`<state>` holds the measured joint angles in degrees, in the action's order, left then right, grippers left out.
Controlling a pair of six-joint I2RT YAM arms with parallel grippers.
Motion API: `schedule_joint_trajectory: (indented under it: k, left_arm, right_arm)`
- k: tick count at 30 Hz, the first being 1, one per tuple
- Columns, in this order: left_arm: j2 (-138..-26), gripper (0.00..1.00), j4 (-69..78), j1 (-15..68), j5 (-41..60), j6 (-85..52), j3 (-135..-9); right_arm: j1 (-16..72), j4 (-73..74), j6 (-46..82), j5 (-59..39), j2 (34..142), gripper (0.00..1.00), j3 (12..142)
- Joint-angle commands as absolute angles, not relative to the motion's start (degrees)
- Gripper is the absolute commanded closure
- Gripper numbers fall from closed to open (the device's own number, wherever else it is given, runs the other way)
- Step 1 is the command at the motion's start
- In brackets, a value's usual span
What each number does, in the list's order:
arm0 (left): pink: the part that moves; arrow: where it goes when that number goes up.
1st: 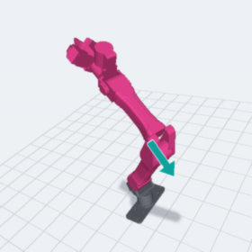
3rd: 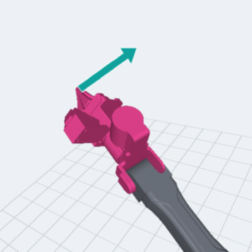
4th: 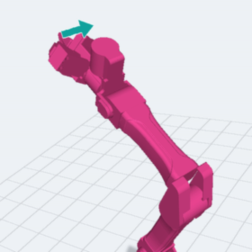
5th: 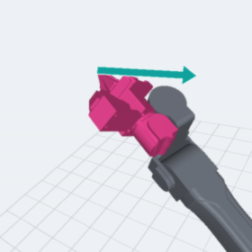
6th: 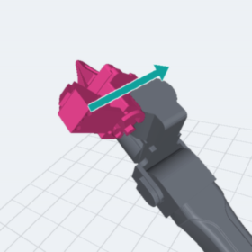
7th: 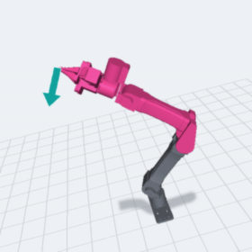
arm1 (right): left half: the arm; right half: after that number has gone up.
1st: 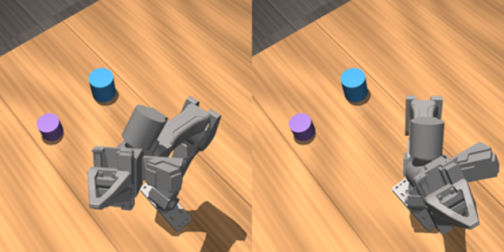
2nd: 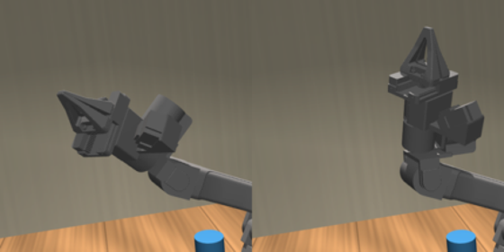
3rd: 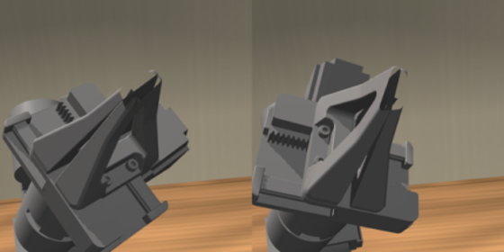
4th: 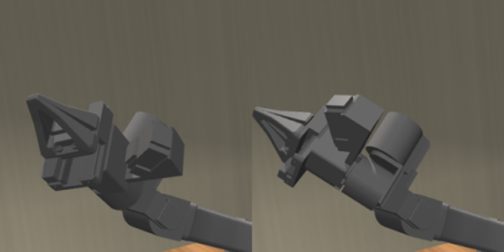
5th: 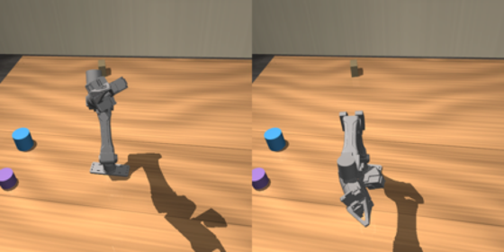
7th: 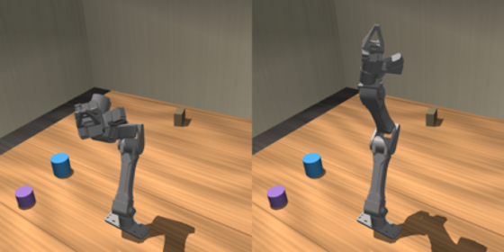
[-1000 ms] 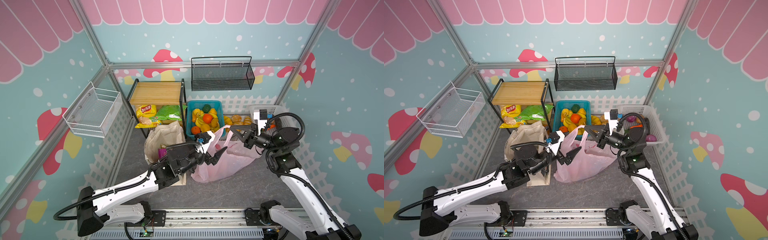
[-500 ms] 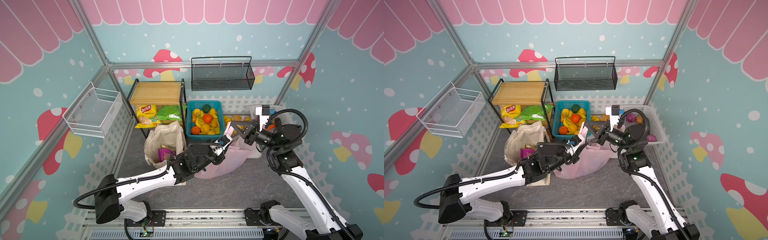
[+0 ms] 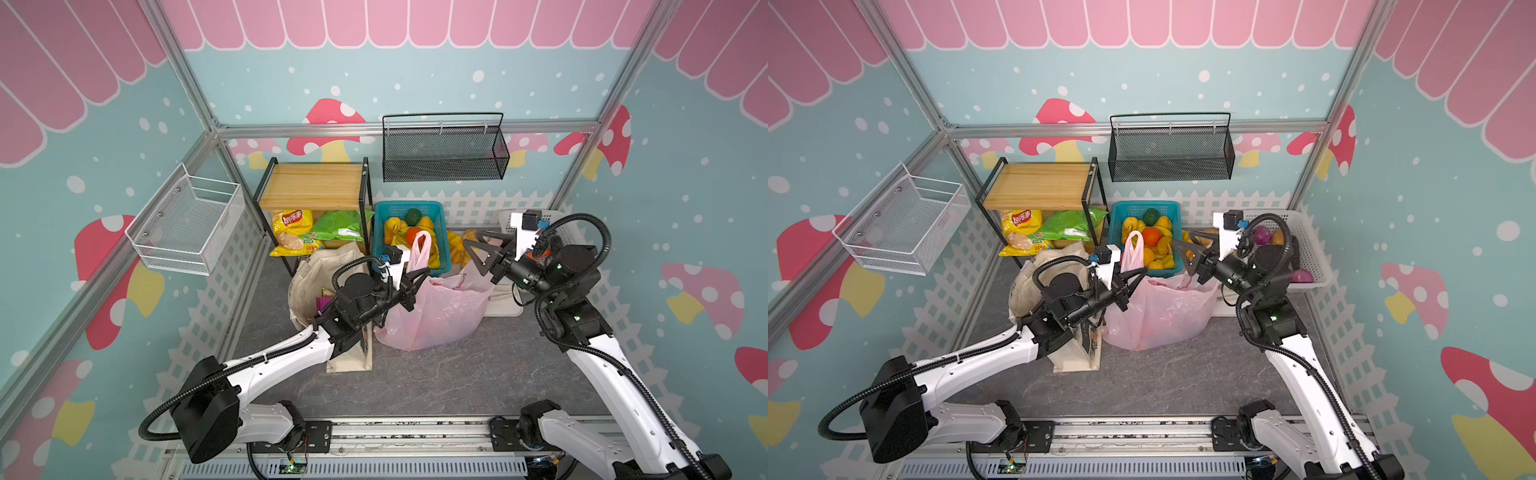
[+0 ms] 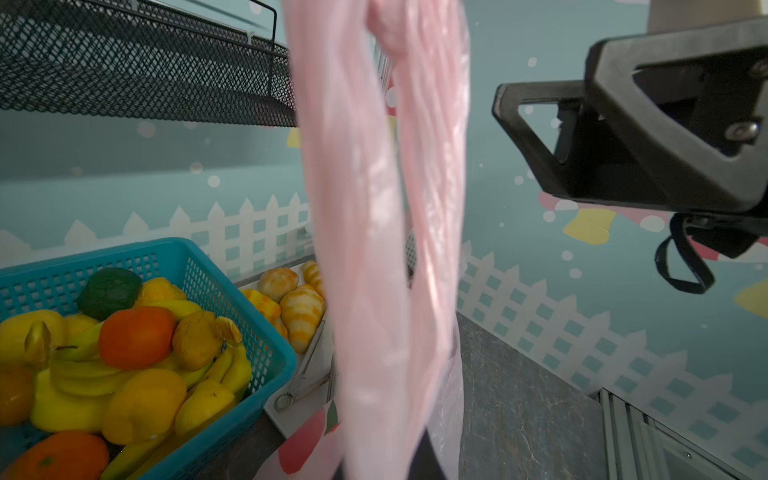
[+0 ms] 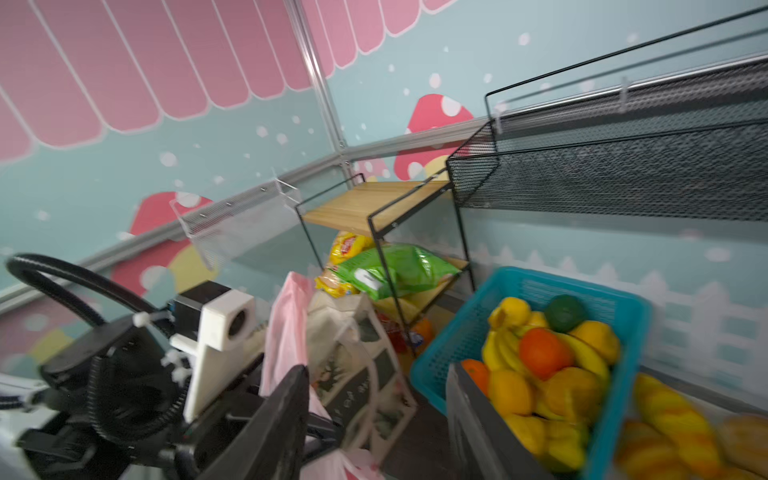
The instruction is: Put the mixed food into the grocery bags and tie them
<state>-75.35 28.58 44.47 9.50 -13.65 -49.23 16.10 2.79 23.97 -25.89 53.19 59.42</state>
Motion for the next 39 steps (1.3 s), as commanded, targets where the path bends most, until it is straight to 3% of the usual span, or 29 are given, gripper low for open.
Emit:
schedule_joint_trajectory:
  k: [1, 5, 10, 16, 18, 21, 24, 26, 31, 39]
  left_arm:
    - [-73.1, 1.0, 32.8, 43.3, 10.7, -19.7, -48.0]
    - [-73.6, 1.0, 33.0, 42.6, 12.0, -21.6, -48.3]
    - [-74.4, 1.0, 33.4, 42.0, 13.3, -23.5, -48.6]
    - [-74.0, 1.0, 32.1, 41.9, 13.0, -22.9, -48.9]
    - [-74.0, 1.0, 32.0, 41.9, 13.0, -22.6, -48.9]
    - [-73.9, 1.0, 31.5, 41.9, 13.0, -22.1, -49.0]
    - [-73.7, 1.0, 30.7, 41.9, 14.2, -21.8, -49.3]
    - [-73.5, 1.0, 30.2, 41.9, 16.0, -21.8, -49.9]
    - [-73.7, 1.0, 29.4, 41.6, 19.1, -22.6, -51.1]
    - [-75.2, 1.0, 29.0, 39.5, 21.2, -23.2, -51.6]
  right_arm:
    - [15.8, -5.7, 11.3, -8.2, 47.2, 0.35, 56.9]
    - [13.7, -6.6, 9.1, 5.1, 43.5, 0.2, 51.3]
    - [9.3, -4.3, 12.7, -4.1, 48.2, 0.13, 49.0]
    - [7.2, 1.9, 11.3, -0.4, 50.2, 0.12, 44.4]
    - [6.4, 5.4, 11.1, -4.2, 51.9, 0.22, 43.6]
    - [5.9, 7.8, 11.0, -8.2, 54.2, 0.51, 44.9]
    - [5.8, 5.2, 10.3, -8.6, 51.5, 0.87, 47.1]
    - [5.8, 1.0, 10.4, -6.5, 46.8, 0.97, 48.4]
    - [5.8, -6.5, 11.8, -7.3, 35.9, 1.0, 50.9]
    - [5.8, -15.5, 12.2, -10.1, 34.4, 1.0, 56.0]
